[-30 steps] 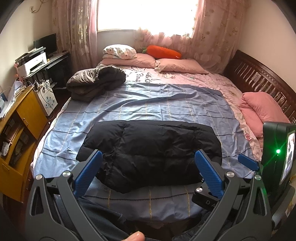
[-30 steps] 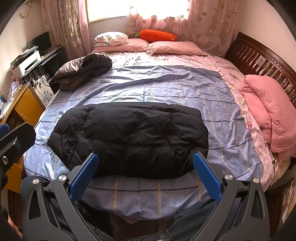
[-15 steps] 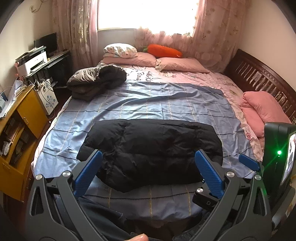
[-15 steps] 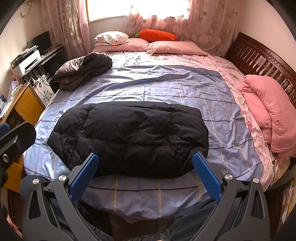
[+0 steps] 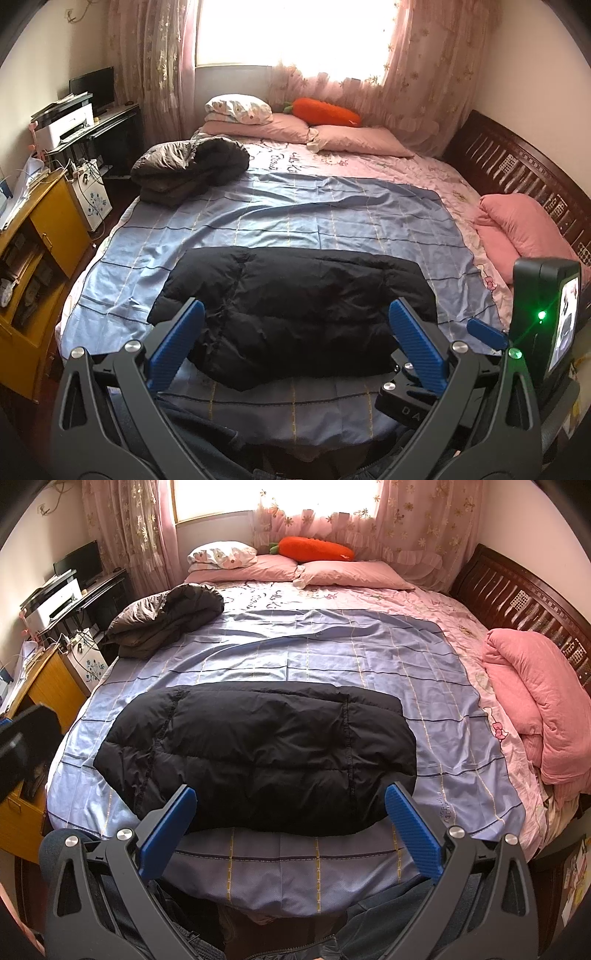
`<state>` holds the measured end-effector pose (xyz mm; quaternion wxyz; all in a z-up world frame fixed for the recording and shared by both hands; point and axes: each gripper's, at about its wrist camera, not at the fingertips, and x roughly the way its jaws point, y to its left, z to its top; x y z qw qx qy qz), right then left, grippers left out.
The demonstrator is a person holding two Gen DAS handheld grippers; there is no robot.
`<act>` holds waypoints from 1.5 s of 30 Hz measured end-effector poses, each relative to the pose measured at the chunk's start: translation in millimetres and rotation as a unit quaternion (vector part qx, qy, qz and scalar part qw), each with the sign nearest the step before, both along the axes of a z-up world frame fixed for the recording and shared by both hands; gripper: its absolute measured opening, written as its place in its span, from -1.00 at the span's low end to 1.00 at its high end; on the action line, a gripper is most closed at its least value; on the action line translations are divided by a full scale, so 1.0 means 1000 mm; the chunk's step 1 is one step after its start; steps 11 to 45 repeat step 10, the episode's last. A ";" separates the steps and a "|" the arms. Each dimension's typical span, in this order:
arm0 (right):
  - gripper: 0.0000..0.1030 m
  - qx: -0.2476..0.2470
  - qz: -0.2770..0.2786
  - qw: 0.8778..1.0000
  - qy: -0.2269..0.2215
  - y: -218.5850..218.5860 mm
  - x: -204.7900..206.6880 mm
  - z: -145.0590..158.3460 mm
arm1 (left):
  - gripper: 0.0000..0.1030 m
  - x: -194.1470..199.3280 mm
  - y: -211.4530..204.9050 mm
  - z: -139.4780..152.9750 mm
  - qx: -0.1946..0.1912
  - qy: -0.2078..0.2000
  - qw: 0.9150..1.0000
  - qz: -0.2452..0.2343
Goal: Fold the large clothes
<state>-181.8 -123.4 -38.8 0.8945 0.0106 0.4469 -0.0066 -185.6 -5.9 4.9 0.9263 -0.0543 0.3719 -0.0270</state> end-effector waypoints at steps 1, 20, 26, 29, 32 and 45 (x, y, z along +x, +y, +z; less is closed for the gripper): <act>0.97 0.000 0.001 1.000 0.000 -0.001 0.000 -0.002 | 0.96 0.001 0.000 0.000 -0.001 0.001 1.000 -0.002; 0.97 -0.005 0.011 1.000 0.008 -0.008 0.007 -0.010 | 0.96 0.010 -0.003 -0.013 0.009 0.012 1.000 -0.004; 0.97 -0.005 0.011 1.000 0.008 -0.008 0.007 -0.010 | 0.96 0.010 -0.003 -0.013 0.009 0.012 1.000 -0.004; 0.97 -0.005 0.011 1.000 0.008 -0.008 0.007 -0.010 | 0.96 0.010 -0.003 -0.013 0.009 0.012 1.000 -0.004; 0.97 -0.005 0.011 1.000 0.008 -0.008 0.007 -0.010 | 0.96 0.010 -0.003 -0.013 0.009 0.012 1.000 -0.004; 0.97 -0.005 0.011 1.000 0.008 -0.008 0.007 -0.010 | 0.96 0.010 -0.003 -0.013 0.009 0.012 1.000 -0.004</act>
